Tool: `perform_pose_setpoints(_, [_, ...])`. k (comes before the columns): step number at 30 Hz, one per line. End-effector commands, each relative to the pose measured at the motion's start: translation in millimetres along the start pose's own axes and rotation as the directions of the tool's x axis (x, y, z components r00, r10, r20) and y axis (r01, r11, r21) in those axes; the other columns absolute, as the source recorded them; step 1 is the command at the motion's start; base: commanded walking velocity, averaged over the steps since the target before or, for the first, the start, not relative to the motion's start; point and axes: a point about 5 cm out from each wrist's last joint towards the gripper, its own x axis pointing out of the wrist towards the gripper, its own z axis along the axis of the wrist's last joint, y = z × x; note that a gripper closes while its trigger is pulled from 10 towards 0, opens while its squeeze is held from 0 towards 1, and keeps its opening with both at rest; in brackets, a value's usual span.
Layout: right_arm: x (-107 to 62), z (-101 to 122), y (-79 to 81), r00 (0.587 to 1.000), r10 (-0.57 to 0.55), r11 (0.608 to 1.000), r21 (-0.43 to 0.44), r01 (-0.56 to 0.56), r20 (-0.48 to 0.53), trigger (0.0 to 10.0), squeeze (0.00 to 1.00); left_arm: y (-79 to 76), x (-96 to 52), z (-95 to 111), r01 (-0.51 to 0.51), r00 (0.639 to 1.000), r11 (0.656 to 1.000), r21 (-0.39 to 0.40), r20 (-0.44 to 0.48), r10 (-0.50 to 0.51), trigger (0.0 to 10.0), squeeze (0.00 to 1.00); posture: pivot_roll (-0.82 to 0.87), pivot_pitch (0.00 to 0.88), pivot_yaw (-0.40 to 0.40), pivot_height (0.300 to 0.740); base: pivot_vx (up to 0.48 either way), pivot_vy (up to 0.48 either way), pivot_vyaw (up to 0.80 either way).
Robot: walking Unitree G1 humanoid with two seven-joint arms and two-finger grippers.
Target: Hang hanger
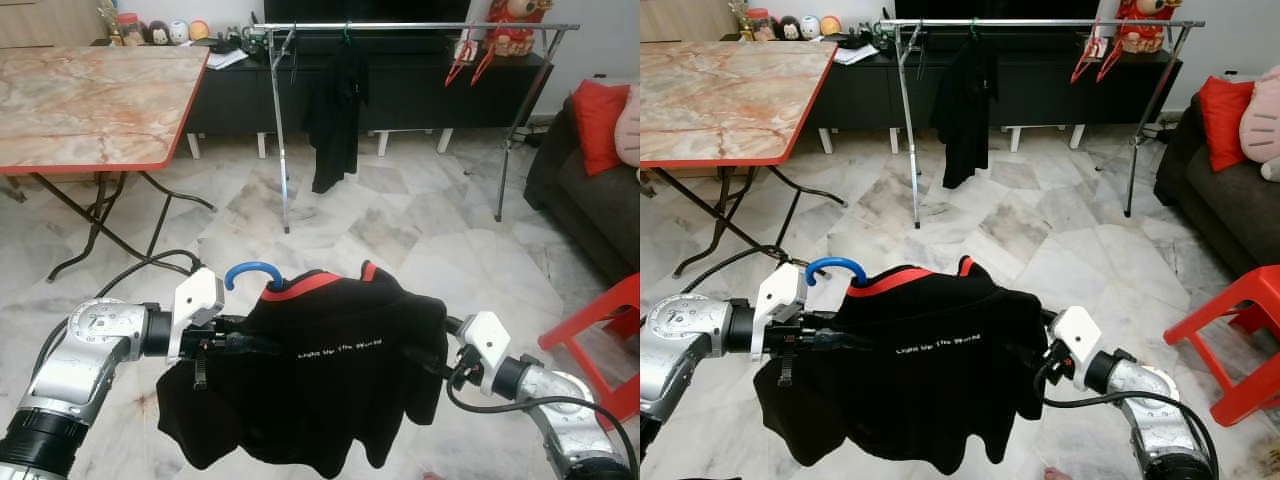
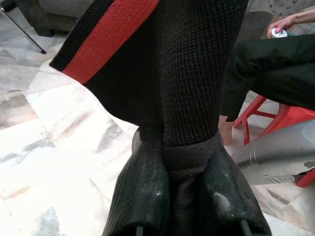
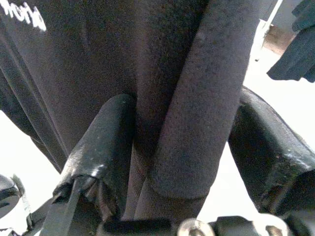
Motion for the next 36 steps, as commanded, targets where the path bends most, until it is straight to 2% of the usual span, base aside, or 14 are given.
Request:
perform_pose_setpoints(1, [1.2,3.8,-3.9,1.0,-0.01,1.0,0.008,0.009,0.016,0.0,0.0,0.3,1.8,9.3,0.009,1.0,0.999,0.034,0.026,-0.01,0.0,0.0,-0.03,0.0,-0.056,0.74,0.0,0.0,0.0])
perform_pose_setpoints(14, [3.9,7.6,-4.7,1.0,0.005,1.0,-0.01,-0.004,0.018,0.0,0.0,0.8,0.8,7.8,0.0,1.0,0.999,0.033,0.012,0.0,0.0,0.0,-0.03,0.0,-0.056,0.74,0.0,0.0,0.0])
perform_pose_setpoints(21, [5.4,8.5,-4.6,1.0,0.009,0.999,-0.035,-0.009,0.009,0.0,0.0,5.0,2.8,3.5,-0.046,0.999,0.998,0.043,-0.009,0.046,0.0,0.0,-0.03,0.0,-0.056,0.74,0.0,0.0,0.0])
perform_pose_setpoints(28, [7.8,12.0,-4.2,1.0,0.018,0.998,-0.052,-0.018,0.017,0.0,0.0,18.1,3.6,-3.9,-0.194,0.98,0.979,0.055,-0.037,0.196,0.0,0.0,-0.03,0.0,-0.056,0.74,0.0,0.0,0.0])
perform_pose_setpoints(33, [9.1,14.1,-3.6,0.999,0.023,0.998,-0.058,-0.021,0.025,0.0,0.0,22.2,6.0,-8.8,-0.252,0.966,0.966,0.062,-0.052,0.255,0.0,0.0,-0.03,0.0,-0.056,0.74,0.0,0.0,0.0])
perform_pose_setpoints(36, [9.9,15.9,-3.3,0.999,0.026,0.997,-0.068,-0.024,0.03,0.0,0.0,28.4,6.6,-13.3,-0.318,0.943,0.946,0.067,-0.079,0.323,0.0,0.0,-0.03,0.0,-0.057,0.74,0.0,0.0,0.0])
